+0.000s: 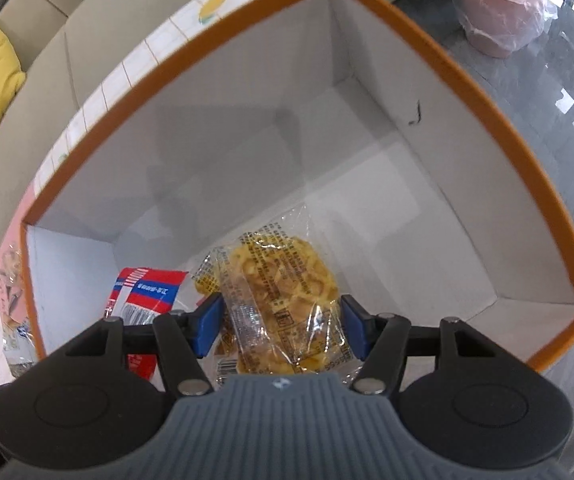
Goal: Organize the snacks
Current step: 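Carry waffle bag into box with right gripper while left gripper brings red stick snack, then open both grippers and withdraw them from the box toward the snacks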
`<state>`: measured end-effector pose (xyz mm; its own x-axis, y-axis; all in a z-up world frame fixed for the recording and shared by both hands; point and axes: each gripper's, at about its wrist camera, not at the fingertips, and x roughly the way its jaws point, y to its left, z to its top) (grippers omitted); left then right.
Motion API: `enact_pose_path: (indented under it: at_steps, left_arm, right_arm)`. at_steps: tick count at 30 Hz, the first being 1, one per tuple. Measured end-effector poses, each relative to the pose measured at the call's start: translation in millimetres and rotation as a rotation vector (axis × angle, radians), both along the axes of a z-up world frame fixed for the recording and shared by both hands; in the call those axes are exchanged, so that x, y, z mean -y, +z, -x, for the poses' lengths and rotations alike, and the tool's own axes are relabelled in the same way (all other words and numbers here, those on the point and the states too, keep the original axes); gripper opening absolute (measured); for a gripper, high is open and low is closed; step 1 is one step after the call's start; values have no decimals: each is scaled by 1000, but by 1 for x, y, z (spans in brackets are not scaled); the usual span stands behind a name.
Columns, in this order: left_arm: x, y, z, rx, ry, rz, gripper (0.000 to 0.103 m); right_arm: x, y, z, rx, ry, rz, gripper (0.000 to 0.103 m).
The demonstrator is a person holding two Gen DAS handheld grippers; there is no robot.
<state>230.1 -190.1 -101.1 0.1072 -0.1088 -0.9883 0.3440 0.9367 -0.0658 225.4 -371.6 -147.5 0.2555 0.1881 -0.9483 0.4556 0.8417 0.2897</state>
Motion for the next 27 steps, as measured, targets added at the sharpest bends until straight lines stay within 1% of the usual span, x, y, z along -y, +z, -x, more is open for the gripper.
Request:
enact_pose_path:
  at_steps: [6, 9, 12, 13, 14, 17, 19, 21, 25, 27]
  left_arm:
    - [3, -5, -1, -37, -9, -40, 46]
    - [2, -7, -1, -45, -10, -37, 50]
    - [1, -6, 1, -35, -17, -31, 51]
    - [0, -5, 1, -33, -16, -30, 53]
    - [-1, -4, 1, -30, -17, -27, 56]
    - [-4, 3, 4, -12, -31, -19, 58]
    - [-7, 11, 8, 6, -45, -15, 58]
    - [-13, 19, 9, 21, -43, -9, 58]
    - [-30, 33, 11, 37, -21, 20, 58]
    - [-39, 41, 12, 49, -7, 33, 58]
  right_arm:
    - [-5, -7, -6, -37, 13, 9, 63]
    - [-3, -8, -7, -34, 6, 4, 67]
    - [-4, -10, -12, -32, -1, 6, 69]
    - [-4, -10, -12, -31, -2, 3, 69]
    - [-3, -10, -12, -32, -1, -6, 70]
    - [-5, -15, -11, -41, 6, -47, 70]
    - [-9, -19, -13, -43, 8, -80, 69]
    - [-13, -25, -14, -44, 12, -106, 64]
    - [-19, -36, -16, -48, 23, -126, 52]
    - [-22, -39, -18, -42, 30, -136, 51]
